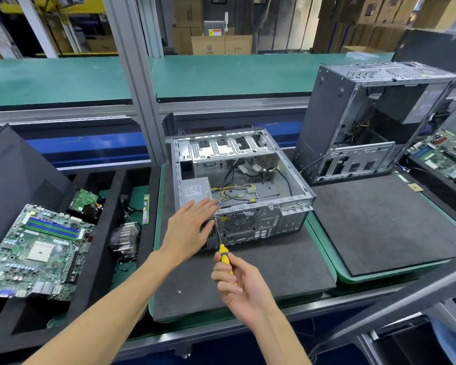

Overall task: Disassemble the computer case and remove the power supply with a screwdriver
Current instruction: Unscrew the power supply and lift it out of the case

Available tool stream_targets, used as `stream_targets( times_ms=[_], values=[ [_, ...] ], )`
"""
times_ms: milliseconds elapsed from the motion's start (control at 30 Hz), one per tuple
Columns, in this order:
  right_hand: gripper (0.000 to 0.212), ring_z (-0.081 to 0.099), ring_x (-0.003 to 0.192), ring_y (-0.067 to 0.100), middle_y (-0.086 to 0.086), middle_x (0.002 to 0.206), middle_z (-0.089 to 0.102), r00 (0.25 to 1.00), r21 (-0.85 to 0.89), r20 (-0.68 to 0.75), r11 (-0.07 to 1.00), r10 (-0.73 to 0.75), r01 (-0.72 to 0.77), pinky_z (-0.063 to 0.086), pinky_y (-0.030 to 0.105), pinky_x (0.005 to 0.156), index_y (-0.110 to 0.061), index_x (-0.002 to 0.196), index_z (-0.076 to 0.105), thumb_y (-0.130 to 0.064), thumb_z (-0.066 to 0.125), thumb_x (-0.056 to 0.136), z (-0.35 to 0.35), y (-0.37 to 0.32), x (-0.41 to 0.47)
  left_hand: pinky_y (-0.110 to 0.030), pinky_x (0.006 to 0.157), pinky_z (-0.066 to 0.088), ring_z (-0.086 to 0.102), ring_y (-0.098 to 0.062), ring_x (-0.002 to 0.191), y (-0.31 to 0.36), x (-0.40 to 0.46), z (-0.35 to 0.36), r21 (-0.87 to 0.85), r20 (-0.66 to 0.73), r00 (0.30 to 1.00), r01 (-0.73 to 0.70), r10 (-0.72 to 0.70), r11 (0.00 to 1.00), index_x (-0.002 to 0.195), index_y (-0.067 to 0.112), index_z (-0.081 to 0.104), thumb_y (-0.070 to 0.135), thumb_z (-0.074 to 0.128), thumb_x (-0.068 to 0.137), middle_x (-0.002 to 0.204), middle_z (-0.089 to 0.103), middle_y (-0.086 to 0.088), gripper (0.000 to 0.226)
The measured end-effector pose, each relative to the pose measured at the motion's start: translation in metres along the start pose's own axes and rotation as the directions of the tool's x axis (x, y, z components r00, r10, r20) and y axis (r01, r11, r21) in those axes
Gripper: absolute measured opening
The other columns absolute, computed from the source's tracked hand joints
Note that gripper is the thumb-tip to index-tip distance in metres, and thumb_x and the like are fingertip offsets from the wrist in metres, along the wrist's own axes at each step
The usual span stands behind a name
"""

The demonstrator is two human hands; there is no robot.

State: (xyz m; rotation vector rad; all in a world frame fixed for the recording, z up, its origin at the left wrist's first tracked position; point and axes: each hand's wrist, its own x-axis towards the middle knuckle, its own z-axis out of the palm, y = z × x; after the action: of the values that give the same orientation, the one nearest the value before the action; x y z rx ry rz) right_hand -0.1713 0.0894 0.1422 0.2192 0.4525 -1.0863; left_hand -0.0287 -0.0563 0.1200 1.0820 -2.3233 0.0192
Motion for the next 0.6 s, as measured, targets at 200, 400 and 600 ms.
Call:
stream_targets(
  times_ms=[200,400,600],
  values=[
    [0.026,0.039,0.041,0.006,0.005,0.067,0.052,0.98,-0.239,-0.104,0.96,-0.172,0.143,0.028,0.016,0.03,0.005,0.101,0.063,-0.017,0.049,0.105,0.003,0.004,0.002,-0.039,0.114,0.039,0.047,-0.007,0.136,0.002,0.0,-0.001,-0.002,-0.003,1.0,0.006,-0.006,1.0,0.136,0.023,0.061,0.023,0.065,0.094,0.143,0.055,0.01,0.042],
    [0.02,0.034,0.042,0.007,-0.001,0.062,0.053,0.896,-0.664,-0.197,0.727,-0.397,0.176,0.025,0.018,0.034,0.001,0.098,0.067,-0.017,0.062,0.099,0.005,0.003,0.002,-0.04,0.115,0.038,0.047,-0.008,0.136,0.004,0.0,-0.002,-0.007,0.003,1.0,0.018,-0.018,1.0,0.135,0.022,0.063,0.022,0.066,0.094,0.143,0.055,0.009,0.041],
    [0.033,0.025,0.042,0.008,-0.002,0.061,0.03,0.976,-0.247,-0.202,0.969,-0.079,0.027,0.017,0.019,0.032,0.002,0.104,0.063,-0.029,0.053,0.101,0.005,-0.012,-0.001,-0.039,0.115,0.037,0.047,-0.008,0.137,0.006,0.001,-0.004,-0.017,0.008,1.0,0.03,-0.03,0.999,0.135,0.022,0.063,0.022,0.065,0.095,0.143,0.055,0.009,0.04]
  ],
)
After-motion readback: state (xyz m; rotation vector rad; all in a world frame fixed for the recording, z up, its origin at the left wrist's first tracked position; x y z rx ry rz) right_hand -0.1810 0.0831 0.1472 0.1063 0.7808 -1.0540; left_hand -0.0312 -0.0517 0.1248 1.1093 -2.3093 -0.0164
